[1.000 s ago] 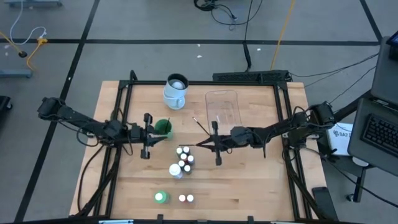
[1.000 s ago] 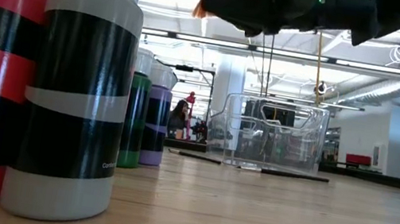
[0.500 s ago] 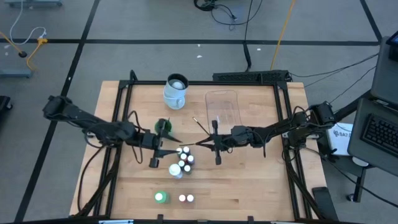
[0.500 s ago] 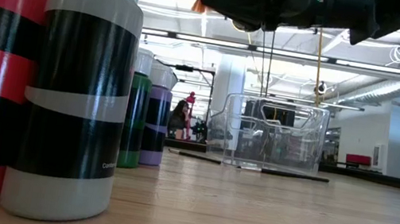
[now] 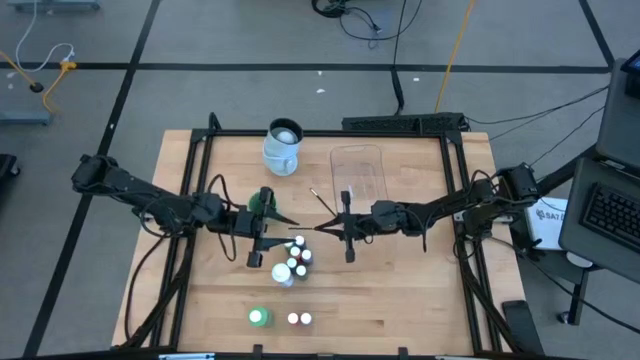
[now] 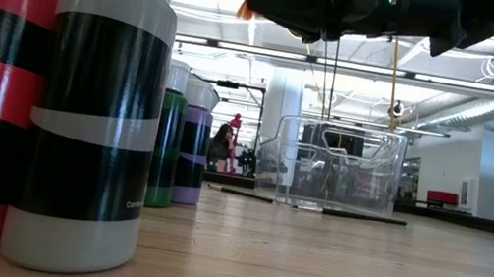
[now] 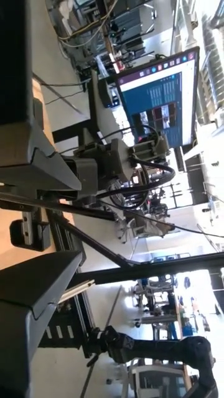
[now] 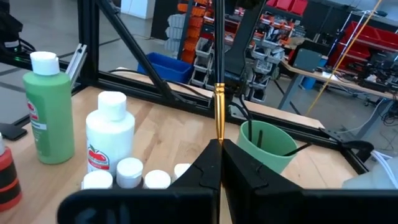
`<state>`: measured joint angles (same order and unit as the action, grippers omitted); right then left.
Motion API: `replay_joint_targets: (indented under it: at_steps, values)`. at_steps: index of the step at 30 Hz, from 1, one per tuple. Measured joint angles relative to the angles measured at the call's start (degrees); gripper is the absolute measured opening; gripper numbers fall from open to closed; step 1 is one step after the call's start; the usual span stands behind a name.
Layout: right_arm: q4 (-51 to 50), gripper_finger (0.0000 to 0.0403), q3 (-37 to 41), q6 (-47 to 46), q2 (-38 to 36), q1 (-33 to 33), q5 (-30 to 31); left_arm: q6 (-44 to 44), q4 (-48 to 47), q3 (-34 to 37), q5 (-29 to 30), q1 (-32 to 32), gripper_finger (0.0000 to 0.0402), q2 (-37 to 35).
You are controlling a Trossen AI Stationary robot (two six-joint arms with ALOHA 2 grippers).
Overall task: Pick & Place Paint Supplies
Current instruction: Put the gold paintbrush into the green cup
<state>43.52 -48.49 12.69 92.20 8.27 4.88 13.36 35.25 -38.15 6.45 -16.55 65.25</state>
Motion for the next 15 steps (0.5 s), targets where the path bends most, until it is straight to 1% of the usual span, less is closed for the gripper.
replay_joint_targets:
  at_steps: [2, 4, 6, 9, 10, 11, 15]
  values:
    - [0.1, 0.0000, 0.0, 0.0, 0.0, 0.0, 0.0, 0.0, 0.1, 0.0, -0.1, 0.1, 0.0169, 0.0]
    - [0.4, 0.0000, 0.0, 0.0, 0.0, 0.0, 0.0, 0.5, 0.1, 0.0, -0.2, 0.1, 0.0150, 0.0]
    - [0.8, 0.0000, 0.0, 0.0, 0.0, 0.0, 0.0, 1.2, -0.2, 0.0, -0.2, 0.1, 0.0115, 0.0]
    - [0.9, 0.0000, 0.0, 0.0, 0.0, 0.0, 0.0, 1.8, -0.4, 0.0, 0.0, 0.3, 0.0037, 0.0]
    - [0.8, 0.0000, 0.0, 0.0, 0.0, 0.0, 0.0, 1.6, -0.3, 0.0, -0.3, 0.5, 0.0020, 0.0]
    - [0.8, 0.0000, 0.0, 0.0, 0.0, 0.0, -0.1, 1.5, -0.1, 0.0, -0.6, 0.7, 0.0013, 0.0]
    - [0.8, 0.0000, 0.0, 0.0, 0.0, -0.1, 0.0, 1.3, -0.4, 0.0, -1.4, 1.4, 0.0020, 0.0]
